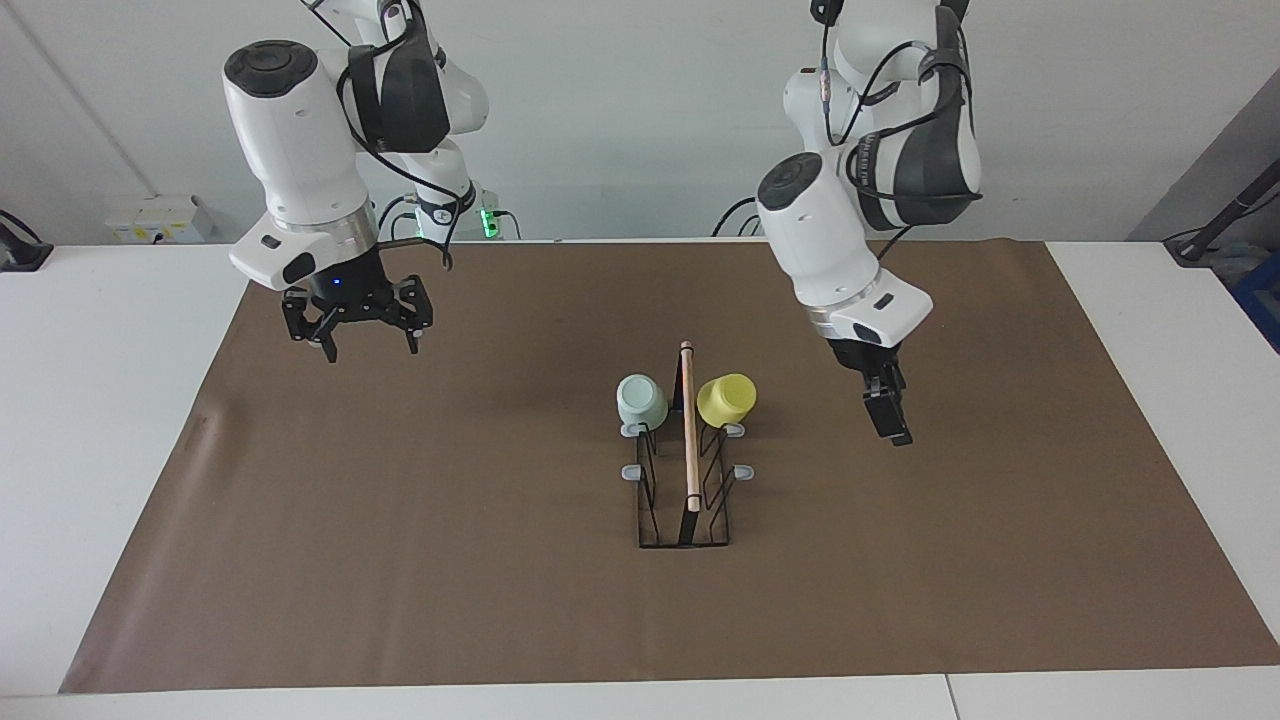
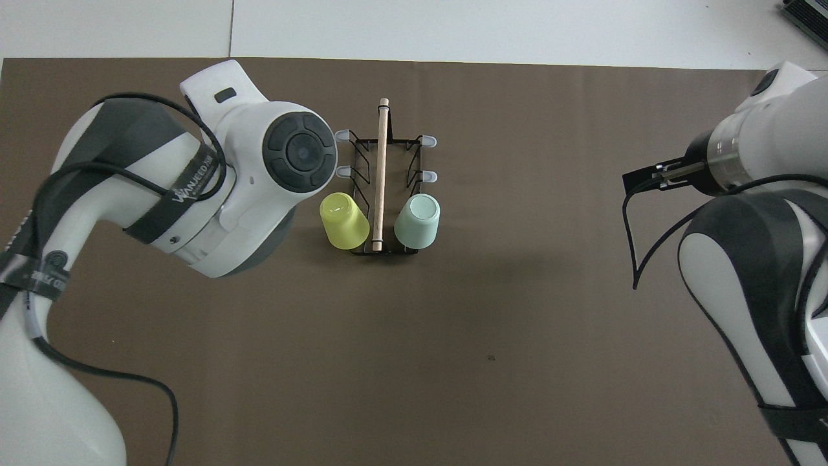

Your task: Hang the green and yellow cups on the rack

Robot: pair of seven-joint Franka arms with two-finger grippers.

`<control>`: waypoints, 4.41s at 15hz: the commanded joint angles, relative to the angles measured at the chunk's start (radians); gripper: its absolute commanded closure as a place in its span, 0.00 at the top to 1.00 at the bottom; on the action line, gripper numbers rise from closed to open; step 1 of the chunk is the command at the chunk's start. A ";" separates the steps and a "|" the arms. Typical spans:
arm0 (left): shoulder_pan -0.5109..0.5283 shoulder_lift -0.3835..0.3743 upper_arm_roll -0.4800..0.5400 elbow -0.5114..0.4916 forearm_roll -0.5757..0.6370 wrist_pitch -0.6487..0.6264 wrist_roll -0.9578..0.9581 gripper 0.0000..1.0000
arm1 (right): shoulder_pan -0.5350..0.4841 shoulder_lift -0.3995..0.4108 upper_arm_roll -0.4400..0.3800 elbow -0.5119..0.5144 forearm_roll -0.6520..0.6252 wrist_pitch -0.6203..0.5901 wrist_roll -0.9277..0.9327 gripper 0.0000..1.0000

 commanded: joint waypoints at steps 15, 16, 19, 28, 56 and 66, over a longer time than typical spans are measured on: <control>0.473 -0.116 -0.117 -0.011 -0.629 -0.094 1.732 1.00 | -0.030 -0.082 0.075 -0.018 -0.053 -0.049 0.023 1.00; 0.478 -0.142 -0.127 -0.015 -0.631 -0.180 1.833 1.00 | -0.091 -0.079 0.079 -0.021 -0.051 -0.040 0.020 1.00; 0.414 -0.220 -0.101 -0.011 -0.622 -0.352 1.893 1.00 | -0.158 -0.074 0.076 -0.021 -0.039 -0.035 0.015 1.00; 0.396 -0.337 -0.076 -0.027 -0.622 -0.459 1.891 1.00 | -0.077 -0.086 0.084 -0.012 -0.007 -0.060 0.015 1.00; 0.407 -0.355 -0.082 -0.059 -0.622 -0.475 1.965 1.00 | -0.063 -0.100 -0.076 0.103 0.068 -0.244 -0.102 1.00; 0.407 -0.355 -0.082 -0.061 -0.622 -0.475 1.965 1.00 | -0.037 -0.068 -0.063 0.141 0.062 -0.260 0.061 1.00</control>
